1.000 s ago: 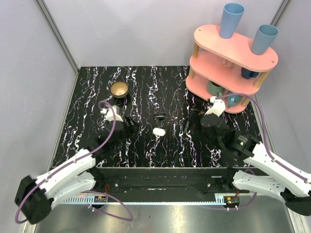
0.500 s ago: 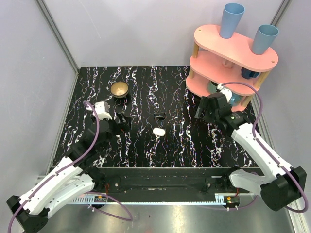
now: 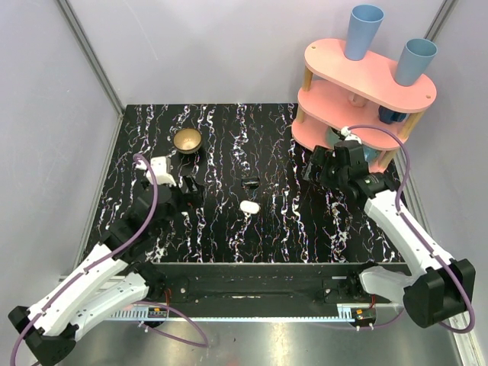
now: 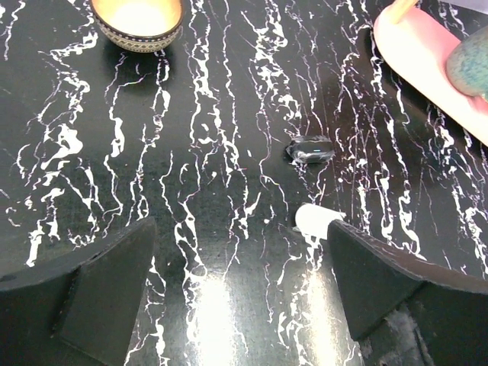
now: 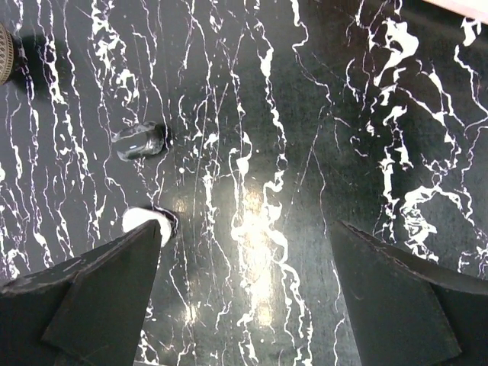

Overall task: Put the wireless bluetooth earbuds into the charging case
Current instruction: Reset both arms

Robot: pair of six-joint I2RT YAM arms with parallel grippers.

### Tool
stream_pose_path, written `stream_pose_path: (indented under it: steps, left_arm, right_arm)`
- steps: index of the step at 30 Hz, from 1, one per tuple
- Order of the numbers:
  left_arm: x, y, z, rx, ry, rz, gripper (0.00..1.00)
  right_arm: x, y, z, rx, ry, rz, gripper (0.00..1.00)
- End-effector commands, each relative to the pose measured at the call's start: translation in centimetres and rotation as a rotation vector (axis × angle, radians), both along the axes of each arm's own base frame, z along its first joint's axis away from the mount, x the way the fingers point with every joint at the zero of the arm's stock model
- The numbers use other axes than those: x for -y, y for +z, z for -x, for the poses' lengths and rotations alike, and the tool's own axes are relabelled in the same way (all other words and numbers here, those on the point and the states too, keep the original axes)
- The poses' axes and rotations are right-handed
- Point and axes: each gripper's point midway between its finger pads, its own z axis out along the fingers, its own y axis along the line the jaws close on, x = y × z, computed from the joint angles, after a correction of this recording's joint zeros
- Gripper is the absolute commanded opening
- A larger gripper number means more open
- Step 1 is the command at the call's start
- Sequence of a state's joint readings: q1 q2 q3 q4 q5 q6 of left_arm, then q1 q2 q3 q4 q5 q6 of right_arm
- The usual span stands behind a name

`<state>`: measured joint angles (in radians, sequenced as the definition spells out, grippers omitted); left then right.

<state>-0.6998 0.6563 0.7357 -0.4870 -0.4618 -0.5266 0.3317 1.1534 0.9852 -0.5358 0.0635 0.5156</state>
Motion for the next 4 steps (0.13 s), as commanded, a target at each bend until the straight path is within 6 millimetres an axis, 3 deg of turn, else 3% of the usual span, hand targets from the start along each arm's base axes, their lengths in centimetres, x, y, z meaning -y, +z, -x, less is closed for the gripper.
stream_pose_path:
  steps: [1,4]
  left_arm:
    - [-1.3,1.7,-0.4,0.038,0.072,-0.003,0.99]
    - [-2.0,1.6,-0.6,0.037,0.106,-0.023,0.99]
  right_arm:
    - [0.2,2.1,-0.6,0.135,0.028,0.003,1.00]
    - [2.4,1.8,-0.9,0.178,-0.032,0.109,1.00]
